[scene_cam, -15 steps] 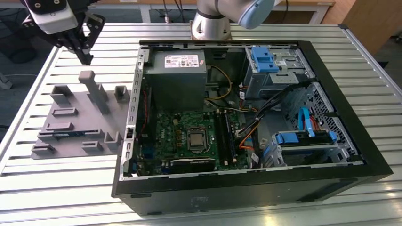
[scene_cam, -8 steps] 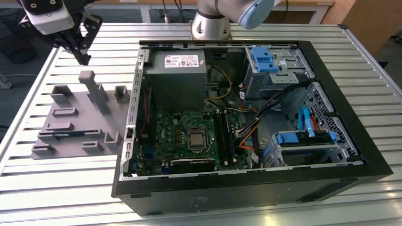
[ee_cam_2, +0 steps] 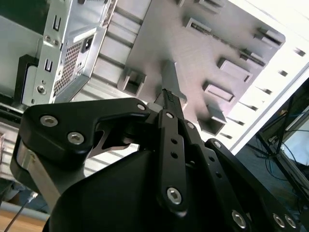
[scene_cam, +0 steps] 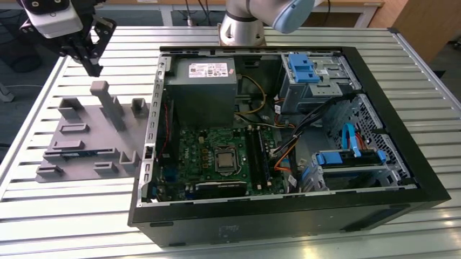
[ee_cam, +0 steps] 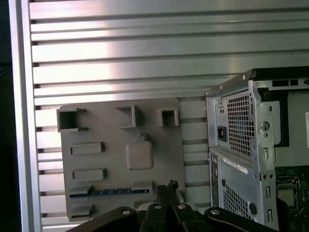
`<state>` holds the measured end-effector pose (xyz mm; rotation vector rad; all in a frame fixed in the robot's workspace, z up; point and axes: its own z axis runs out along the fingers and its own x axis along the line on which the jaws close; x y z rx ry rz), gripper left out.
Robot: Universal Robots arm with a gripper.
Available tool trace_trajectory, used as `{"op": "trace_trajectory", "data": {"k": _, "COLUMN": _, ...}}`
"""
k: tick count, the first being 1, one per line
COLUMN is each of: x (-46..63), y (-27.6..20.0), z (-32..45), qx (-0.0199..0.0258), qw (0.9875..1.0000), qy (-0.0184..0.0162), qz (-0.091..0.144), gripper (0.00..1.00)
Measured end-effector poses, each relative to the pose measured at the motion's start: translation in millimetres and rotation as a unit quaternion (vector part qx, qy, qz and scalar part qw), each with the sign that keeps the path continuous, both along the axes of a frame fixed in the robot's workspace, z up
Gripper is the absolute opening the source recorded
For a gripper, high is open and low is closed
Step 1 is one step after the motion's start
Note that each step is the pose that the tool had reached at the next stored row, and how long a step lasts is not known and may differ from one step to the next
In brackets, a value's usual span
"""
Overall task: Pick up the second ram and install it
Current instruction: 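Reach for the second ram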
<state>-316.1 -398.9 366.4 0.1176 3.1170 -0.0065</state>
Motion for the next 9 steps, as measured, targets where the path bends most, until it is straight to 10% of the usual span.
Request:
{"op": "trace_trajectory", "data": {"k": 1, "x": 0.0, "y": 0.0, "z": 0.0, "qx": -0.0058, "qw": 1.0, "qy": 0.0, "qz": 0.0, "gripper": 0.11}}
{"op": "trace_trajectory", "data": {"k": 9, "x": -2.8, "y": -1.0, "z": -0.5, "qx": -0.0062, "qw": 0.9999, "qy": -0.0001, "qz": 0.014, "gripper": 0.11}}
